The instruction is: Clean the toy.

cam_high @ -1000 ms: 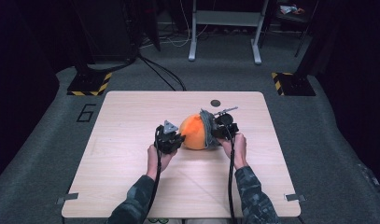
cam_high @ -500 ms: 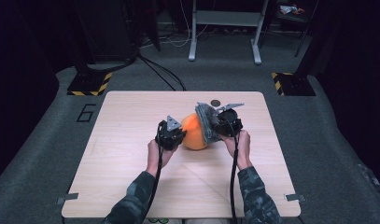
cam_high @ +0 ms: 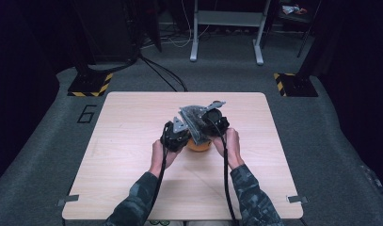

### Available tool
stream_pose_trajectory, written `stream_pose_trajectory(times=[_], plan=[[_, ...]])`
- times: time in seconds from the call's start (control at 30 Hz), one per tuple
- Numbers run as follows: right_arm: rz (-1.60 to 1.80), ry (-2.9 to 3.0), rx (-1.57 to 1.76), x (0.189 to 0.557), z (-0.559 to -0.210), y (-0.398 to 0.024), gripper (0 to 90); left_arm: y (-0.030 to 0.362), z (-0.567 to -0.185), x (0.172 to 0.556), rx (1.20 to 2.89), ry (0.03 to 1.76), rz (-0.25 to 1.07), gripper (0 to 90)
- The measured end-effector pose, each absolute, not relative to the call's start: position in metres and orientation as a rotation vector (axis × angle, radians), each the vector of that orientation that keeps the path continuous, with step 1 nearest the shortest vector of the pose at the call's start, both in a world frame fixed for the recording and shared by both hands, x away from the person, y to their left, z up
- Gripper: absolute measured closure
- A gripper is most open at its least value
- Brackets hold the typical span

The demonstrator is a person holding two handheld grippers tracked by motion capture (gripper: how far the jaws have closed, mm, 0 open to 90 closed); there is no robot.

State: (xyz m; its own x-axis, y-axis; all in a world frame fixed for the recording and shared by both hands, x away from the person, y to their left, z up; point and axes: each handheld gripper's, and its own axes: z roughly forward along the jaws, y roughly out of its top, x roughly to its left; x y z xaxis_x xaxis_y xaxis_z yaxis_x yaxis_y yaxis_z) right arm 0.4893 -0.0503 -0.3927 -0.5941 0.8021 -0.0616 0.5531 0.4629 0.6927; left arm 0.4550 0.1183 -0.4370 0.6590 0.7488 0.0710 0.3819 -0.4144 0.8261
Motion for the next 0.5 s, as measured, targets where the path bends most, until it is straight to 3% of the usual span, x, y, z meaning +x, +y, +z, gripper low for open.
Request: stream_pose_trajectory(times=[0.5], plan=[[0.761,2.247,1.344,0.514,-0.419,-0.084,76.8,0.125,-0.440,0.455,2.019,0.889,0.563,82.4]])
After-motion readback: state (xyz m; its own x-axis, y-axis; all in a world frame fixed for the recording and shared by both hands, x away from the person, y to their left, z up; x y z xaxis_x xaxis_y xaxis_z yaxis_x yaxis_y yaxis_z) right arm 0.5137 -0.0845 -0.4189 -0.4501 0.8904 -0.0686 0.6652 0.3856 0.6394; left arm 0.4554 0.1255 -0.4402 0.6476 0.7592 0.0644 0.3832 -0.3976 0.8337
